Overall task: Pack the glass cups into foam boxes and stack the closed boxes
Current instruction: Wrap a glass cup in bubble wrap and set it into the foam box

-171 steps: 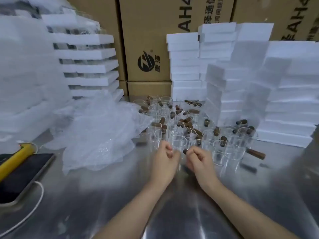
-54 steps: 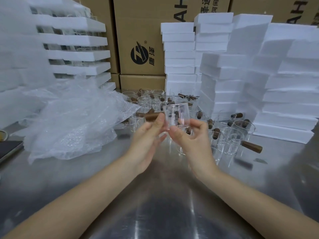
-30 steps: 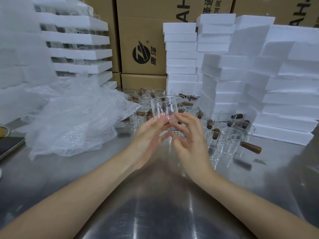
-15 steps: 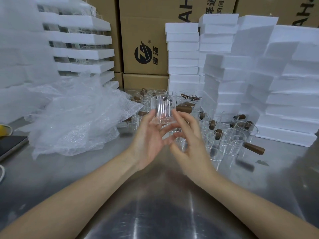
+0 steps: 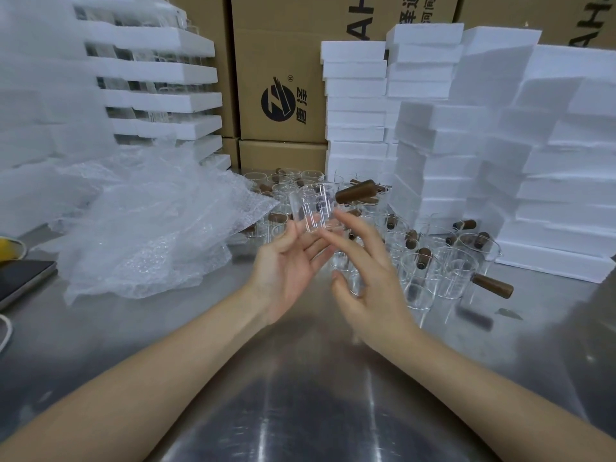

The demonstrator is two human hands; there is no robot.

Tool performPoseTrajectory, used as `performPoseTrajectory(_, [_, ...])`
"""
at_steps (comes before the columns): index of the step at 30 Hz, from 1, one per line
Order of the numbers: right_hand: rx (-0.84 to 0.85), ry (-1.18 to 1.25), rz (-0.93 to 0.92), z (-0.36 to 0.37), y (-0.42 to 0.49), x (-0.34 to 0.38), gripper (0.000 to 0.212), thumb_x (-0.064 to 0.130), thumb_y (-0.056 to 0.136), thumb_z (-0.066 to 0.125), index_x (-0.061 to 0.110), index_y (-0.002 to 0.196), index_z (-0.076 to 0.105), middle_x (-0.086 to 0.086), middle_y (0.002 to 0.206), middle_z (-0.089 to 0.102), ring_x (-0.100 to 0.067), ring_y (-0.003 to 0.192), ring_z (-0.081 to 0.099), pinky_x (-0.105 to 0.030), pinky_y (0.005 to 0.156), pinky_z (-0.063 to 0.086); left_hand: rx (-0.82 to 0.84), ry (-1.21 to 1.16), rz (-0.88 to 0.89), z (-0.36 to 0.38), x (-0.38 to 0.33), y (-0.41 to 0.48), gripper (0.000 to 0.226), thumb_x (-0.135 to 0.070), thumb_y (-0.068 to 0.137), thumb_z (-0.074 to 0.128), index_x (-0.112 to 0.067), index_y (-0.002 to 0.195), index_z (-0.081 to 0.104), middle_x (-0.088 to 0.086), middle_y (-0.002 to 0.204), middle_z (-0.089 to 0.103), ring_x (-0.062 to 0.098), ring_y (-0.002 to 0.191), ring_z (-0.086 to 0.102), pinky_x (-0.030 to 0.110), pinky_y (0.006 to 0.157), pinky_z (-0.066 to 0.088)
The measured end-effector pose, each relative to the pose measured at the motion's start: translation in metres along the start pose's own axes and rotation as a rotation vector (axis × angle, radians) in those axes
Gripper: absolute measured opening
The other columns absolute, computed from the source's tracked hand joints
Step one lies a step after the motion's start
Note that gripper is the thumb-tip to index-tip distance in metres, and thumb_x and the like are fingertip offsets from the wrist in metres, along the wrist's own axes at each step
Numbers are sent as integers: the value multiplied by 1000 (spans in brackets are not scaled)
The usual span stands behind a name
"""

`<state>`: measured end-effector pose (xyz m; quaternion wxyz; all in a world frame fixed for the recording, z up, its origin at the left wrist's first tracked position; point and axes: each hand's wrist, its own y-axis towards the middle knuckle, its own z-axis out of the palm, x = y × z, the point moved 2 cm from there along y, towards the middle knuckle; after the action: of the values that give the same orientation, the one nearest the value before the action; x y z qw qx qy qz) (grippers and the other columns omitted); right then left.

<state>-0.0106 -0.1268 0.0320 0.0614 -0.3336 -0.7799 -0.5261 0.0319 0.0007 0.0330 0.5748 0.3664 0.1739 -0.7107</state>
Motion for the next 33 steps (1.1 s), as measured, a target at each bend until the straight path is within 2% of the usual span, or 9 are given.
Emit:
performPoseTrajectory(8, [-67, 260, 207, -1, -1, -5, 55, -10, 90, 51, 20, 135, 46, 5, 143, 45, -6, 136, 40, -22, 110, 35, 36, 92, 90, -4, -1, 4, 32, -24, 93, 53, -3, 117, 47, 19, 120, 59, 26, 111, 60, 33, 99, 50])
performPoseTrajectory(12, [8, 423, 431, 2, -1, -12, 46, 0, 97, 51, 31, 130, 46, 20, 133, 50, 5, 121, 52, -14, 99, 44, -73, 556, 150, -5, -2, 0, 66, -38, 73, 72, -7, 124, 43, 17, 126, 52, 20, 110, 57, 34, 96, 49])
performPoseTrajectory(14, [55, 433, 511, 4, -2, -19, 41, 7, 97, 54, 21, 135, 45, 15, 132, 53, 7, 114, 57, -25, 102, 46, -103, 757, 179, -8, 2, 0, 73, -51, 61, 74, -18, 119, 44, 4, 112, 51, 13, 106, 54, 27, 96, 46])
performPoseTrajectory(17, [68, 530, 612, 5, 0, -27, 46, 12, 95, 57, 11, 139, 43, -2, 133, 55, -2, 116, 58, -42, 110, 40, -146, 886, 239, -12, 6, 4, 52, -39, 71, 79, -27, 104, 40, -7, 94, 44, -3, 82, 46, 6, 73, 40])
performPoseTrajectory(22, [90, 739, 674, 7, 0, -34, 75, 43, 75, 70, 12, 139, 46, -6, 139, 53, -16, 126, 54, -38, 108, 43, -141, 1084, 358, -17, 4, 6, 50, -23, 78, 78, -24, 103, 35, -5, 91, 41, -5, 71, 42, 10, 67, 41])
performPoseTrajectory(26, [20, 617, 642, 11, 3, -38, 54, 41, 70, 79, 25, 117, 57, -2, 125, 61, -23, 115, 62, -44, 100, 49, 129, 1408, 299, -14, -4, 1, 70, -39, 71, 79, -38, 111, 21, -2, 108, 36, 6, 90, 45, 7, 74, 41])
performPoseTrajectory(29, [-96, 772, 636, 6, 7, -45, 45, 36, 72, 75, 15, 108, 58, -13, 109, 64, -35, 99, 68, -34, 82, 58, 337, 1777, 311, -16, -36, 1, 74, -15, 75, 71, -32, 138, 35, -11, 115, 35, 6, 106, 39, 14, 85, 39])
performPoseTrajectory(31, [-63, 728, 616, 2, 8, -50, 38, 35, 74, 71, 16, 105, 59, -7, 101, 68, -30, 96, 70, -31, 82, 56, 82, 1934, 667, -16, -66, 0, 48, 3, 73, 62, -14, 118, 66, 0, 107, 54, 20, 100, 52, 31, 85, 41])
performPoseTrajectory(33, [-19, 657, 602, 2, 8, -54, 32, 34, 78, 60, 18, 106, 60, -2, 98, 69, -21, 95, 70, -28, 84, 55, -357, 2073, 850, -21, -88, -3, 38, 7, 72, 60, -7, 105, 72, 11, 104, 62, 33, 98, 57, 40, 84, 34])
